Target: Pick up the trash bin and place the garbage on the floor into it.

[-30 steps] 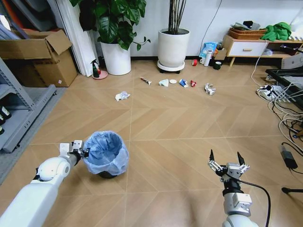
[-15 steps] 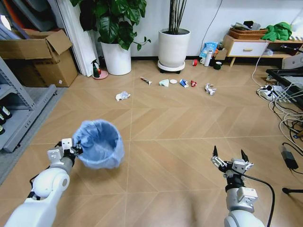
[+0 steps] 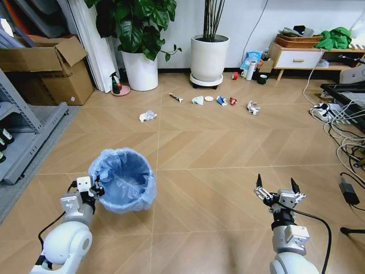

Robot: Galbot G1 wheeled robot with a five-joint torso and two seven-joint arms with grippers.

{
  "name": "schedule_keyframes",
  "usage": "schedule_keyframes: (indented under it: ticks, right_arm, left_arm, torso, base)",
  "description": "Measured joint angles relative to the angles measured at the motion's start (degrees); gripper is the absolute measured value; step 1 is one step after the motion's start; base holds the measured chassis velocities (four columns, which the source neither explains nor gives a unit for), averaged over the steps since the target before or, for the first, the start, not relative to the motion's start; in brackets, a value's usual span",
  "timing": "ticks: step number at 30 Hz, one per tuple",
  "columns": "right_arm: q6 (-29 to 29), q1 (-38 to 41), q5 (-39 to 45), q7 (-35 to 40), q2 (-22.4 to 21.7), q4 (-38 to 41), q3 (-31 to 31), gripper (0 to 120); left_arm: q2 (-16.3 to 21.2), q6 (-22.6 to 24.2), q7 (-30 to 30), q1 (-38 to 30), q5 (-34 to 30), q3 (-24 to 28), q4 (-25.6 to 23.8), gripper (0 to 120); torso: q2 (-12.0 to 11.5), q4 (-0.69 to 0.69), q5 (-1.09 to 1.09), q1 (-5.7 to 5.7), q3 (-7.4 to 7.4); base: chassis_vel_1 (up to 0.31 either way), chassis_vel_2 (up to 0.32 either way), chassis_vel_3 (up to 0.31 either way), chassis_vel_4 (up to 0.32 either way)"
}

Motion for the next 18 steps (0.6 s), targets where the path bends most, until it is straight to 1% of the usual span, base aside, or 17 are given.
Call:
schedule_keyframes:
  ticks: [4, 7, 9, 12, 13, 15, 18]
  right_arm:
    - [0.43, -0.15, -0.2, -0.02, 0.12, 0.03, 0.0, 100]
    - [0.49, -0.17, -0.22, -0.02, 0.12, 0.03, 0.01, 100]
    - [0.59, -0.18, -0.25, -0.02, 0.12, 0.03, 0.01, 100]
    - [0.63, -0.18, -0.4, -0.07, 0.17, 0.03, -0.09, 100]
    - [0.67, -0.17, -0.49, -0.08, 0.26, 0.02, -0.2, 100]
    - [0.69, -0.17, -0.62, -0.1, 0.4, -0.05, -0.31, 100]
    - [0.82, -0.12, -0.78, -0.13, 0.53, -0.31, -0.38, 100]
  left_arm:
    - [0.0, -0.01, 0.19, 0.17, 0.03, 0.15, -0.44, 0]
    - [0.02, -0.01, 0.26, 0.2, 0.03, 0.16, -0.52, 0]
    - [0.06, -0.02, 0.37, 0.22, 0.03, 0.16, -0.62, 0]
    - [0.13, -0.05, 0.47, 0.32, 0.03, 0.16, -0.73, 0]
    - [0.12, -0.05, 0.53, 0.4, 0.01, 0.17, -0.74, 0]
    - [0.12, -0.05, 0.6, 0.46, -0.01, 0.18, -0.77, 0]
    - [0.14, -0.08, 0.84, 0.35, -0.05, 0.33, -0.79, 0]
  torso:
    - [0.0, -0.01, 0.0, 0.01, 0.01]
    - [0.0, -0.01, 0.01, 0.0, 0.0]
    - [0.0, -0.02, -0.01, 0.01, 0.01]
    - [0.0, 0.01, 0.03, 0.01, 0.01]
    - [0.0, 0.01, -0.03, 0.01, 0.01]
    - [0.0, 0.01, 0.01, 0.01, 0.01]
    - [-0.01, -0.01, -0.01, 0.01, 0.01]
  base:
    - [-0.135, 0.134, 0.113, -0.133]
    - [-0.156, 0.192, 0.151, -0.223]
    - [-0.141, 0.251, 0.16, -0.248]
    - [-0.152, 0.293, 0.153, -0.278]
    - [-0.142, 0.288, 0.154, -0.319]
    - [-0.152, 0.304, 0.154, -0.333]
    - [-0.168, 0.374, 0.144, -0.378]
